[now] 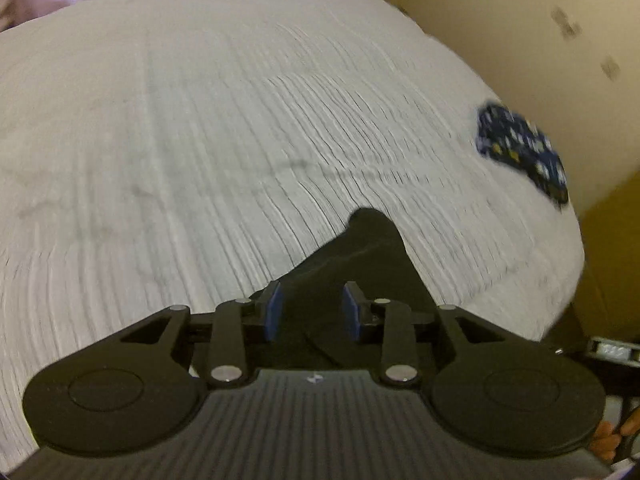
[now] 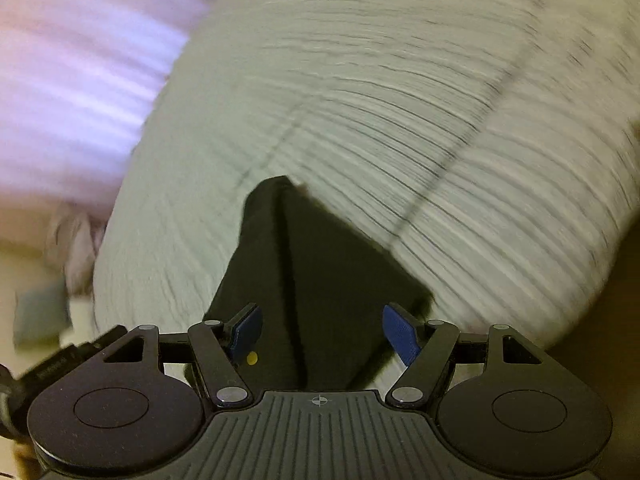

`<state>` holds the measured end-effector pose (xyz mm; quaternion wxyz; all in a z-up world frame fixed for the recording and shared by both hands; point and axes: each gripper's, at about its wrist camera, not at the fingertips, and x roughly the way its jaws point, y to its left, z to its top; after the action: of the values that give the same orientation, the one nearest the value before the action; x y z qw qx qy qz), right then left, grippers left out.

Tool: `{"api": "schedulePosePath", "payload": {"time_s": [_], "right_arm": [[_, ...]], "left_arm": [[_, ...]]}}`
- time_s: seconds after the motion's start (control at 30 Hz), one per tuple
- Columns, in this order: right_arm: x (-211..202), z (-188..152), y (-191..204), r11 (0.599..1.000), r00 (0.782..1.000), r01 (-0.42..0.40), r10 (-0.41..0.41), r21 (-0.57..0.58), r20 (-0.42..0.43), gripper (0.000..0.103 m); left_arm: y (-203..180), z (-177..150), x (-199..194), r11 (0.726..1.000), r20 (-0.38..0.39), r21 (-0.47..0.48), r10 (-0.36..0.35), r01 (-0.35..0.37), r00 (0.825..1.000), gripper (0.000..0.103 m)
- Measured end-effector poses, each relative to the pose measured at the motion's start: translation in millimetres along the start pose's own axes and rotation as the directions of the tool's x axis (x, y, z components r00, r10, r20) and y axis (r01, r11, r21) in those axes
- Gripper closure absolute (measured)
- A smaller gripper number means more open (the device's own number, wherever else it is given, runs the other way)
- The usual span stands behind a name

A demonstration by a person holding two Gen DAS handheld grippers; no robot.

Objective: Fold clothes

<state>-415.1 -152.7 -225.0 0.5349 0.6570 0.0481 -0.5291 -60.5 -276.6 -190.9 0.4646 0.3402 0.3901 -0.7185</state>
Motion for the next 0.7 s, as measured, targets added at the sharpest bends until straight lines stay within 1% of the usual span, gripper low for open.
{"api": "schedulePosePath", "payload": {"time_s": [0.1,0.17,0.2,0.3,0.37,0.4,0.47,0.53,0.63,0.67,0.7], "right_arm": [[-5.3,-20.9,-15.1,0.989,0.997,0.007,-0.018,0.148,0.074,0.032],[-3.2,-38.6,-27.5,0.969,0.992,0.006,-0.037,0.247,0.119,0.032],[1.1,-48.5,-34.1,0.955,0.99,-0.003,-0.039,0.295,0.135,0.032],[22.4,-80.0,-50.7,0.901,0.984,-0.047,-0.033,0.43,0.175,0.032],[37.2,-96.7,-58.6,0.864,0.977,-0.088,-0.021,0.496,0.21,0.032],[43.2,-103.3,-60.5,0.848,0.973,-0.112,-0.012,0.518,0.23,0.032],[54.0,-112.5,-62.5,0.828,0.963,-0.154,0.002,0.54,0.271,0.032],[62.6,-115.2,-62.3,0.822,0.951,-0.177,0.002,0.542,0.308,0.032],[73.1,-121.3,-61.6,0.824,0.935,-0.21,0.012,0.526,0.355,0.032],[77.5,-122.9,-60.1,0.826,0.933,-0.209,0.008,0.524,0.36,0.032],[82.3,-124.1,-59.3,0.827,0.93,-0.213,0.01,0.52,0.366,0.032]], "left_arm": [[11.7,12.9,33.0,0.996,-0.086,0.079,-0.042,0.049,0.995,0.074],[16.3,19.4,56.4,0.986,-0.146,0.132,-0.087,0.107,0.985,0.074],[19.6,20.8,67.9,0.979,-0.173,0.154,-0.104,0.131,0.979,0.073],[32.7,19.2,99.1,0.964,-0.239,0.2,-0.125,0.175,0.963,0.07],[40.0,18.3,117.6,0.958,-0.278,0.194,-0.153,0.212,0.948,0.07],[42.9,17.8,125.7,0.954,-0.292,0.193,-0.169,0.231,0.941,0.07],[46.0,17.4,137.6,0.942,-0.301,0.211,-0.192,0.262,0.934,0.068],[47.0,17.8,143.9,0.924,-0.305,0.239,-0.221,0.299,0.926,0.068],[49.3,17.1,148.4,0.893,-0.317,0.276,-0.266,0.356,0.91,0.07],[51.1,16.7,149.3,0.884,-0.323,0.283,-0.278,0.373,0.904,0.073],[53.7,16.8,149.1,0.875,-0.328,0.287,-0.292,0.389,0.898,0.083]]}}
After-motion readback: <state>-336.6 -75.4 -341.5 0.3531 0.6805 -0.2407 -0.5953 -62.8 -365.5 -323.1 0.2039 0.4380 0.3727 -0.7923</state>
